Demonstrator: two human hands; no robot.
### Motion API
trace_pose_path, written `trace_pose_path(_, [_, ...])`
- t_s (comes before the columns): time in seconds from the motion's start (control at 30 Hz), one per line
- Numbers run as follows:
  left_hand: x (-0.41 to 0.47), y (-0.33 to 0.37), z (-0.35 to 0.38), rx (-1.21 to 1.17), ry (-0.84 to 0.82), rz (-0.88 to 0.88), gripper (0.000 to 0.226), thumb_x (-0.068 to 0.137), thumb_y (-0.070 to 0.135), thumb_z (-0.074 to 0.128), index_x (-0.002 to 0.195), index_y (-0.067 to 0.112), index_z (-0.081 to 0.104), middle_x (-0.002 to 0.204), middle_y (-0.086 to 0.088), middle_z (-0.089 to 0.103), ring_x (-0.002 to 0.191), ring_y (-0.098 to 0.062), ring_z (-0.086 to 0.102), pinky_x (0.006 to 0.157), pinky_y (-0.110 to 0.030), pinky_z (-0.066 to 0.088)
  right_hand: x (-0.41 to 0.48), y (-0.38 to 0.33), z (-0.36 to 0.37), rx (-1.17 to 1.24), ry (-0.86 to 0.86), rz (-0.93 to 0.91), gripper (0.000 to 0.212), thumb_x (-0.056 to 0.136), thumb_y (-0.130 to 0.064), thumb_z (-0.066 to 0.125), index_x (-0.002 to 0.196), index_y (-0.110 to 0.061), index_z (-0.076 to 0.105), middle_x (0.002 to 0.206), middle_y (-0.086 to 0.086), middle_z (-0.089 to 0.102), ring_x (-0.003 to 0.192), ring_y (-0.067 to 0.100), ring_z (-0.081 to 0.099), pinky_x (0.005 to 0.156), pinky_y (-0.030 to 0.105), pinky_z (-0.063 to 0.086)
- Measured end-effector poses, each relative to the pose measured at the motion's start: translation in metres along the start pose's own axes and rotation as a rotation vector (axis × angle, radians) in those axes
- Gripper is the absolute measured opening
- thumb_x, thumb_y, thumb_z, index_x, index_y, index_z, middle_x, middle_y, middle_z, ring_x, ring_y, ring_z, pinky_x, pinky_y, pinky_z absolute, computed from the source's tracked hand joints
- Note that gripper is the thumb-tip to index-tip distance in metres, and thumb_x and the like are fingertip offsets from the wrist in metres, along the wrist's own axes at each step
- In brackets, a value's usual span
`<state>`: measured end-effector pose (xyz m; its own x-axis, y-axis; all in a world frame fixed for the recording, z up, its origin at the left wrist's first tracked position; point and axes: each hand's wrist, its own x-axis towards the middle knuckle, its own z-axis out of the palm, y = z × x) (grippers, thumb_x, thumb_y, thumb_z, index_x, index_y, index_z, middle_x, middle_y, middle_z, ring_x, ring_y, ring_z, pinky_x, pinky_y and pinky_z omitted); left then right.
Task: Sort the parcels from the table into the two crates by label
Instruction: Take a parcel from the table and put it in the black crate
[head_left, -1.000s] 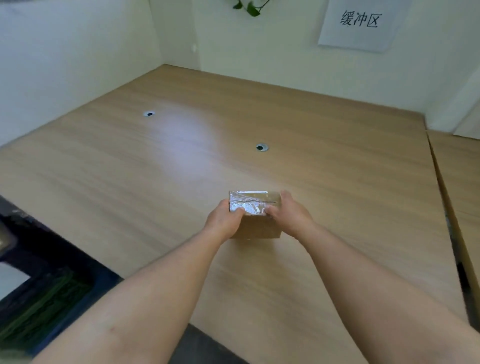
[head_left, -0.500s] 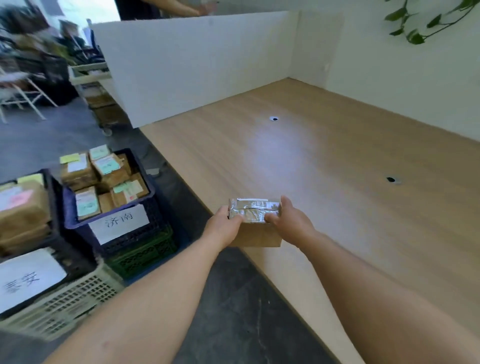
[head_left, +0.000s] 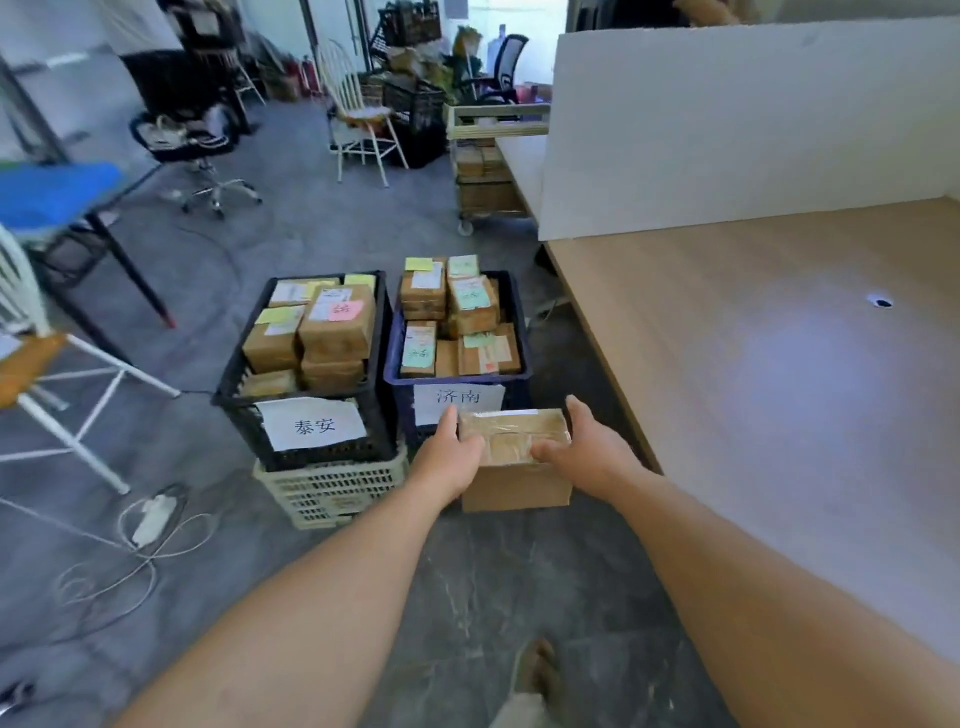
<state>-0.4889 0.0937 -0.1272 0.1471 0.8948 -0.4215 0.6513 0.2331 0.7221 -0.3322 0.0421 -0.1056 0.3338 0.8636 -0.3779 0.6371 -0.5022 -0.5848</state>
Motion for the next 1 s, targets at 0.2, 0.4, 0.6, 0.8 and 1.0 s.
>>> trace_pose_path(0.2, [0.043,-0.013,-0.045,-0.089,0.03,-0.104,0.067,0.094,0.02,0.042,0.154,0.037,0.016,0.154,-0.001,0.033,0.112,-0.026,0.052,0.086,-0.042,0.055,0.065,-0.045,0.026,-0.093,-0.154,-0.127,0.07,0.092,-0.034,0.062,0.149,-0.027,0.022,0.124,0.004,0.058,0.1,0.019,0.061,0.087,0.036,0.055])
trace_pose_path(0.4, [0.105,0.01,-0.079,-0.154,0.088,-0.165,0.04,0.091,0.01,0.047,0.126,0.029,0.04,0.105,-0.004,0.051,0.097,-0.028,0.057,0.082,-0.044,0.056,0.136,-0.085,0.015,-0.074,-0.185,-0.203,0.09,0.086,-0.03,0.069,0.153,-0.031,0.008,0.127,0.006,0.057,0.099,0.021,0.062,0.082,0.036,0.057])
trace_pose_path(0.6, [0.178,0.038,-0.101,-0.218,0.218,-0.173,0.012,0.094,0.028,0.05,0.1,0.019,0.051,0.101,-0.007,0.06,0.092,-0.024,0.058,0.092,-0.045,0.051,0.206,-0.115,-0.003,0.014,-0.245,-0.218,0.054,0.085,-0.023,0.072,0.126,-0.025,0.037,0.111,0.003,0.056,0.094,0.019,0.06,0.079,0.037,0.056])
trace_pose_path(0.8, [0.224,0.038,-0.115,-0.236,0.315,-0.182,0.021,0.091,0.011,0.056,0.109,0.019,0.046,0.111,-0.003,0.059,0.095,-0.021,0.056,0.086,-0.041,0.052,0.259,-0.138,0.007,0.045,-0.183,-0.252,0.022,0.095,-0.035,0.058,0.107,-0.019,0.047,0.103,0.002,0.06,0.089,0.018,0.059,0.075,0.035,0.053])
trace_pose_path(1.0, [0.239,0.01,-0.143,-0.273,0.281,-0.21,0.087,0.089,-0.003,0.054,0.155,0.029,0.007,0.146,-0.004,0.046,0.125,-0.024,0.05,0.097,-0.042,0.05,0.277,-0.169,0.036,-0.011,-0.212,-0.264,0.088,0.091,-0.02,0.064,0.153,-0.032,0.003,0.107,0.004,0.063,0.087,0.021,0.064,0.078,0.043,0.058])
